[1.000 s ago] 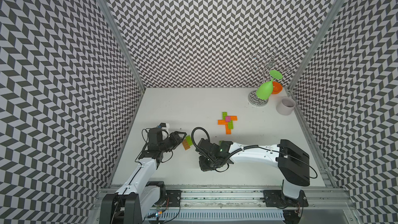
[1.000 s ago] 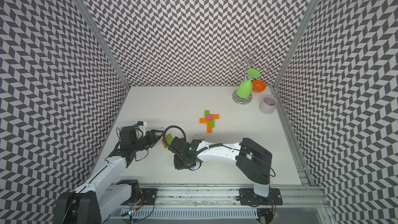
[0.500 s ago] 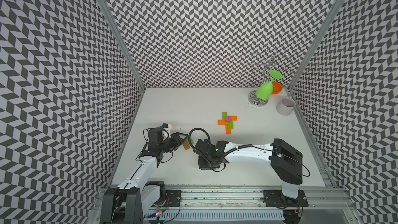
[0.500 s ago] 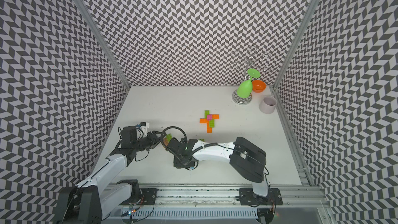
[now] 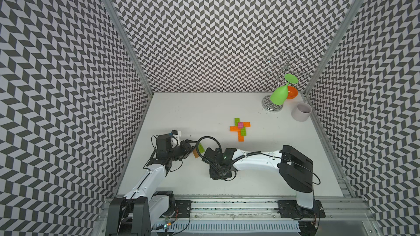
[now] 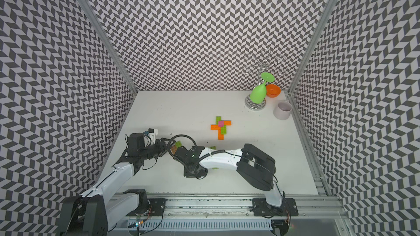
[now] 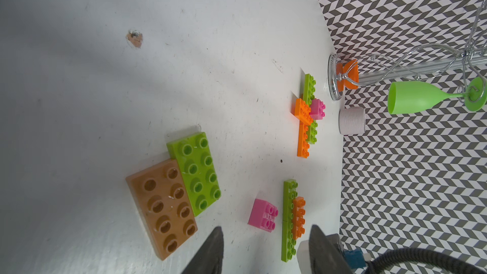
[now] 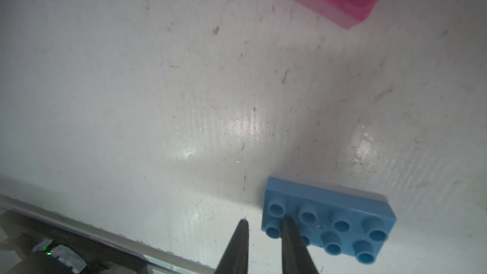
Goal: Assemble a small pinwheel with lego
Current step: Pick up the lego brick from the center of the board.
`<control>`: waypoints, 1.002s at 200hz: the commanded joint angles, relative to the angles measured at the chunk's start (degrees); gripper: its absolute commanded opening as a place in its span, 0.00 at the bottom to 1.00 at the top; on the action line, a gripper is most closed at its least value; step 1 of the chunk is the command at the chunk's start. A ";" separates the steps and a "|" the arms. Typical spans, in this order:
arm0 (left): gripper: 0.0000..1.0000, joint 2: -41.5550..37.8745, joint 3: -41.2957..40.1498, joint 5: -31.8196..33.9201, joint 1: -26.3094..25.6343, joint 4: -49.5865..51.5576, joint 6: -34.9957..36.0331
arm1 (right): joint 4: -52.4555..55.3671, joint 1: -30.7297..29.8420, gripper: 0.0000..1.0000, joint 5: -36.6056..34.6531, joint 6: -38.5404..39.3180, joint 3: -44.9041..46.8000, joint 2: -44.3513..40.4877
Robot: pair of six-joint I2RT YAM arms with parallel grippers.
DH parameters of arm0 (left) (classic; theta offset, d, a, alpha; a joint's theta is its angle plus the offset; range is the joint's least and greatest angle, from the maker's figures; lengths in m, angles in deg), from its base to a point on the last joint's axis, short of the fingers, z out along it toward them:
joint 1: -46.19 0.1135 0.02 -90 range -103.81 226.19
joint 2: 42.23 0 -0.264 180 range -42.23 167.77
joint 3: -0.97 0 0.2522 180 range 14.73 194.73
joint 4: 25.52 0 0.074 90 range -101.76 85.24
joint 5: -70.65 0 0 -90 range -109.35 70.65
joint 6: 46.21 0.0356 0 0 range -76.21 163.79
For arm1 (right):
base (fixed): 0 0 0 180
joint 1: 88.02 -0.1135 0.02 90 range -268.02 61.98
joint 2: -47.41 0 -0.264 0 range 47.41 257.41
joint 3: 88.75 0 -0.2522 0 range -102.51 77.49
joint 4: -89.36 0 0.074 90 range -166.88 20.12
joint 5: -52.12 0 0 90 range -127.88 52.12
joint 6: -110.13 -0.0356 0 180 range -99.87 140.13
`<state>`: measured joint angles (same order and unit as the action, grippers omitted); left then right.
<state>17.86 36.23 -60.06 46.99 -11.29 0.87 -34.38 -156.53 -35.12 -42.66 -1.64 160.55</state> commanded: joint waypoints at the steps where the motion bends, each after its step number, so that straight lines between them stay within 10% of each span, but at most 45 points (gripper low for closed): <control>1: 0.52 -0.44 0.47 -0.60 0.54 -0.95 1.34 | 4.08 -0.13 0.23 -3.15 0.38 -0.36 3.73; 200: 0.52 -0.41 0.92 0.54 1.67 0.73 1.96 | 17.05 -1.63 0.09 -8.36 5.37 -12.01 16.05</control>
<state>17.86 36.23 -59.93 48.13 -10.81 1.92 -16.90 -158.50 -41.59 -37.96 -17.07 170.54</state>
